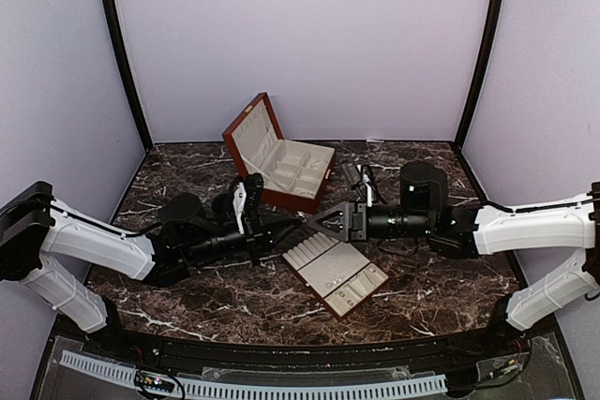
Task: Organize the mixed jewelry
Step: Pass from the left arm to the right
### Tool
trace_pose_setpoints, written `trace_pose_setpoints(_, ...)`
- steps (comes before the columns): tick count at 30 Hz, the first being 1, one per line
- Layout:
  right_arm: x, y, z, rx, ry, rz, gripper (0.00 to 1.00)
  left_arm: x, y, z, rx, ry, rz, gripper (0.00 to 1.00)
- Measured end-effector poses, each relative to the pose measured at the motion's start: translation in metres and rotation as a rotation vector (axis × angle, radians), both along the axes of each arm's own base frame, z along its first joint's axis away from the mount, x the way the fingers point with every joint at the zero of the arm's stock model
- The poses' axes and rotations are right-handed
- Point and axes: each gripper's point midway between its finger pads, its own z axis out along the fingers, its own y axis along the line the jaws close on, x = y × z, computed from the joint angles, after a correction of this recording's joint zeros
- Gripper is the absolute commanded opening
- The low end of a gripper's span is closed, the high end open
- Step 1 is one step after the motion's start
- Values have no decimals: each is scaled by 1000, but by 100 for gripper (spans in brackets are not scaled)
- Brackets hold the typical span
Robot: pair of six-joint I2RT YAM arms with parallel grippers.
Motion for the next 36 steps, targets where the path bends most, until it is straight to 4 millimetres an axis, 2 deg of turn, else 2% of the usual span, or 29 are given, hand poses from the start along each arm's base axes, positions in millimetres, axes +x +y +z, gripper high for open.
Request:
trace_pose_setpoints(7,7,5,11,-14,-13,-66,41,9,7,-12,79,-131,130,0)
trace_pose_setpoints(13,16,11,33,-28,-35,-101,43,7,5,-13,111,-199,167,0)
trace_pose_setpoints(16,17,15,29,-61,-26,-101,43,6,5,-13,122,-221,179,0)
trace_pose_setpoints(20,18,19,10,-122,0,-94,42,5,4,-13,132,-240,190,0)
trace_pose_setpoints(24,17,20,-4,-162,24,-82,37,5,4,-13,137,-250,193,0)
trace_pose_setpoints(31,13,21,-4,-161,27,-66,24,4,3,-13,140,-253,196,0)
trace_pose_setpoints(36,11,23,-1,-148,30,-49,21,4,3,-13,143,-259,199,0)
